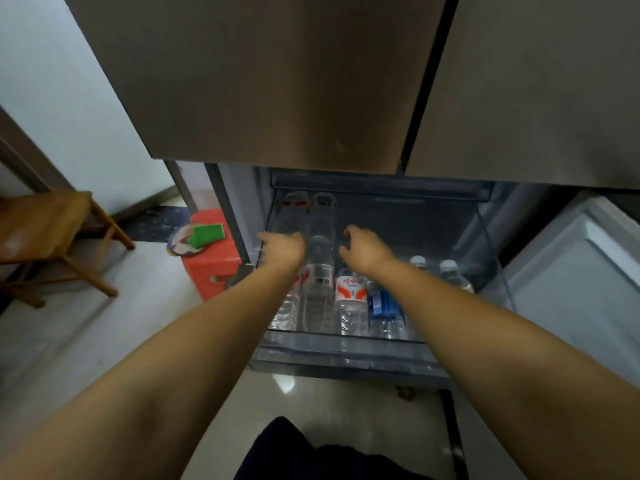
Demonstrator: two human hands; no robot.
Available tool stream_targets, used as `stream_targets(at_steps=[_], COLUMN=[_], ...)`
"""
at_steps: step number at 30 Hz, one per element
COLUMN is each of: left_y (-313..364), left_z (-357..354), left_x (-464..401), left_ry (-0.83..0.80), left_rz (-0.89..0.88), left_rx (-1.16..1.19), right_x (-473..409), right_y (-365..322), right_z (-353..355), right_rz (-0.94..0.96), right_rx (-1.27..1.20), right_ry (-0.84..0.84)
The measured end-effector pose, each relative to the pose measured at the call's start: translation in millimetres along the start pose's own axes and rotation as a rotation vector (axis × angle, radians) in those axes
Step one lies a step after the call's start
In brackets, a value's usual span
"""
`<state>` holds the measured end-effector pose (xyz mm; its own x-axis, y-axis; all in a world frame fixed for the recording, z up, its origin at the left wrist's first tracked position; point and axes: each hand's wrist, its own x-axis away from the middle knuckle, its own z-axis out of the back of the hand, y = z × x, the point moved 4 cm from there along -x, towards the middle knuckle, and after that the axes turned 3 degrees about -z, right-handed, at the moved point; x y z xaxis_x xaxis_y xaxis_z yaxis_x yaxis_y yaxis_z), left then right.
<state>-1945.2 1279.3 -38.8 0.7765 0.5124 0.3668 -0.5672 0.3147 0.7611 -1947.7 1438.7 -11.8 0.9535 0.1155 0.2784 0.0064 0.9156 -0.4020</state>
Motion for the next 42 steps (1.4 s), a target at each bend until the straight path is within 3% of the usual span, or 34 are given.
stream_targets(at_steps=[6,11,19,28,36,39,42], left_y=[5,-6,8,-12,8,3,-5], left_z=[-29,-28,-41,-78,-47,-43,-44], left_x=[-7,-36,-78,-118,-28,-1,20], left_ry=[-0.024,-0.157,-0.353,-0.327,-0.27,-0.281,-0.398], left_rz=[0.111,0.052,-0.07,-0.141,-0.093,-0.126,-0.208], left_rx=[-0.088,-0.229,-0.042,-0.275,-0.122,-0.3,-0.471], right_x=[-45,-76,-93,-88,-42,-17,6], right_y=[-11,-4,-8,-1,9,17,28], right_z=[-11,-25,-35,-34,-22,-12,-2], right_rz=[-0.153,-0.297,-0.306,-0.257,-0.294,-0.288,-0.259], right_rx=[-0.278,-0.503,-0.394,-0.383,-0.374,-0.367,-0.292], right_ry=[-0.062,-0.082,-0.082,-0.069,-0.057,-0.058,-0.156])
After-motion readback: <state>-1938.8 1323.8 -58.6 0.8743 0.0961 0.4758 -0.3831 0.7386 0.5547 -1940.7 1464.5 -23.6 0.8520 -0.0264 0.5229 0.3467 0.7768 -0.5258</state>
